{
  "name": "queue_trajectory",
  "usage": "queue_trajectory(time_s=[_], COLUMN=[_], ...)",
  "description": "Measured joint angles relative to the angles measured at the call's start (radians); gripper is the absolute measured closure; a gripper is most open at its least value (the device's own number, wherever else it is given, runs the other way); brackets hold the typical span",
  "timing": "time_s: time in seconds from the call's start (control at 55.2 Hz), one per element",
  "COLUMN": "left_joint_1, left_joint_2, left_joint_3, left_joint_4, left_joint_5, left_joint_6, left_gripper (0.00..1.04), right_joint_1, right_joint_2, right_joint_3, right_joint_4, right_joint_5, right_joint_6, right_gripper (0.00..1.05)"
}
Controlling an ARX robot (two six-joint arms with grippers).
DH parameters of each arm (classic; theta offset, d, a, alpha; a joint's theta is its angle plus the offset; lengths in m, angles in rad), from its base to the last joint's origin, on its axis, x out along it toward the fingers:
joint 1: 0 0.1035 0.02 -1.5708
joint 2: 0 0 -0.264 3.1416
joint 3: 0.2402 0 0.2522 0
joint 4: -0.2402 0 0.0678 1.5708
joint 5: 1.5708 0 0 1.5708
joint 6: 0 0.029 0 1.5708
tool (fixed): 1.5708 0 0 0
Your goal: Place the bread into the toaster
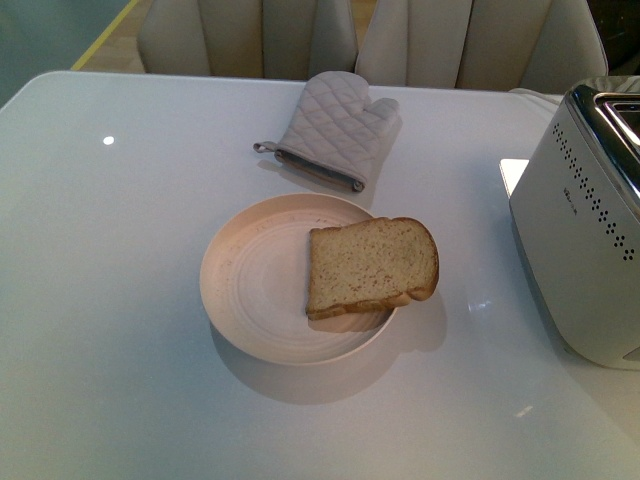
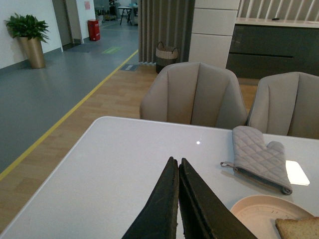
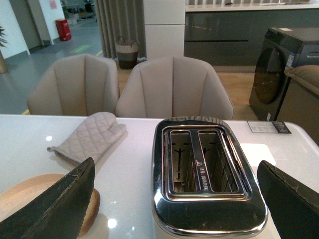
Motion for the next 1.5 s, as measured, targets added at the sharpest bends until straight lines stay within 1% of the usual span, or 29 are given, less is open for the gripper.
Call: queue_trajectory(time_s=[0.453,0.851,0.888,0.942,0.978,1.105,1.141,1.214,1.232,1.286,1.304,1.504], left_joint_1=[0.000,0.000,0.000,0.000,0.000,0.000,0.000,0.000,0.000,0.000,0.000,0.000], left_joint_2=[-0.237,-0.355,-0.376,-0.457,-0.491,-0.527,-0.528,-0.529,-0.529,-0.529,-0.529,-0.529], left_joint_3=[0.000,0.000,0.000,0.000,0.000,0.000,0.000,0.000,0.000,0.000,0.000,0.000], left_joint_4=[-0.228,-0.346,-0.367,-0.482,-0.510,-0.523,-0.525,-0.525,-0.525,-0.525,-0.525,-0.525], left_joint_5=[0.000,0.000,0.000,0.000,0.000,0.000,0.000,0.000,0.000,0.000,0.000,0.000], left_joint_6=[0.000,0.000,0.000,0.000,0.000,0.000,0.000,0.000,0.000,0.000,0.000,0.000], left_gripper=[1.02,1.02,1.02,1.02,1.02,1.02,0.99,0.85,0.83,0.73,0.71,0.36], right_joint_1=[0.000,0.000,0.000,0.000,0.000,0.000,0.000,0.000,0.000,0.000,0.000,0.000], right_joint_2=[0.000,0.000,0.000,0.000,0.000,0.000,0.000,0.000,0.000,0.000,0.000,0.000], right_joint_3=[0.000,0.000,0.000,0.000,0.000,0.000,0.000,0.000,0.000,0.000,0.000,0.000], right_joint_4=[0.000,0.000,0.000,0.000,0.000,0.000,0.000,0.000,0.000,0.000,0.000,0.000], right_joint_5=[0.000,0.000,0.000,0.000,0.000,0.000,0.000,0.000,0.000,0.000,0.000,0.000], right_joint_6=[0.000,0.000,0.000,0.000,0.000,0.000,0.000,0.000,0.000,0.000,0.000,0.000], right_gripper=[0.09,0.09,0.09,0.09,0.09,0.09,0.09,0.09,0.09,0.09,0.09,0.09])
